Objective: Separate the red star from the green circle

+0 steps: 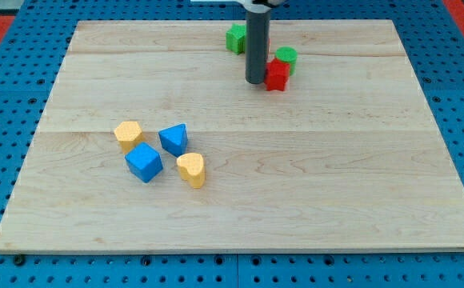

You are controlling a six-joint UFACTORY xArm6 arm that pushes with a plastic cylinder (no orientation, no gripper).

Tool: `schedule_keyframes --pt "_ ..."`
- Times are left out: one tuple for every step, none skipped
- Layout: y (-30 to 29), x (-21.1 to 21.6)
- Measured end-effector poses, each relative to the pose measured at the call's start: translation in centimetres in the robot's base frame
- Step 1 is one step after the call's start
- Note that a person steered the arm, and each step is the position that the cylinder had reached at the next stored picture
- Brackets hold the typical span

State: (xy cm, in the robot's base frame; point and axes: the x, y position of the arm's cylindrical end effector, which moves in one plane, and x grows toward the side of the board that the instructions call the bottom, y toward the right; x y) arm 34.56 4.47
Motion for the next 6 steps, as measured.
schedule_keyframes --pt "-2.1 -0.6" --pt "-4.8 -5.0" --pt "0.9 -5.2" --pt "4.0 0.8" --pt "3.7 2.2" --pt "4.4 0.9"
